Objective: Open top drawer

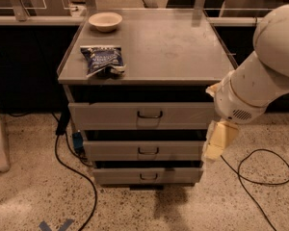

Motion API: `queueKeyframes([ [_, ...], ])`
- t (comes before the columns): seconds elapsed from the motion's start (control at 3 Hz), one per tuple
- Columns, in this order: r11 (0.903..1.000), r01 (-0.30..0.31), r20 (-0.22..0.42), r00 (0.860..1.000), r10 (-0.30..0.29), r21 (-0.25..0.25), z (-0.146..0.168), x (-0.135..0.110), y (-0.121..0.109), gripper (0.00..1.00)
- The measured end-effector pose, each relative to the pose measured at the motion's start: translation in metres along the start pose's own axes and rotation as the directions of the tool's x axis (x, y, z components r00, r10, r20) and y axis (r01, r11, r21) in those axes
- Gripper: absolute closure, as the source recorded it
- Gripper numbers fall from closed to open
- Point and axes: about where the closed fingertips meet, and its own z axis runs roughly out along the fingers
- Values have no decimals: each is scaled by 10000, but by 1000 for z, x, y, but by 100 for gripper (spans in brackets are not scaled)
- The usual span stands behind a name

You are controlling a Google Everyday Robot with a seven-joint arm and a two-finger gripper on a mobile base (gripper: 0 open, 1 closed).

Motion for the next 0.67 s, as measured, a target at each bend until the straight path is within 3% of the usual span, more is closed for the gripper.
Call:
queueKeyframes([
  [0.33, 9994, 299, 639, 9975, -286, -194, 35, -6, -4, 0],
  [0.67, 9988, 492, 1106, 9927, -488, -9, 56, -13, -13, 0],
])
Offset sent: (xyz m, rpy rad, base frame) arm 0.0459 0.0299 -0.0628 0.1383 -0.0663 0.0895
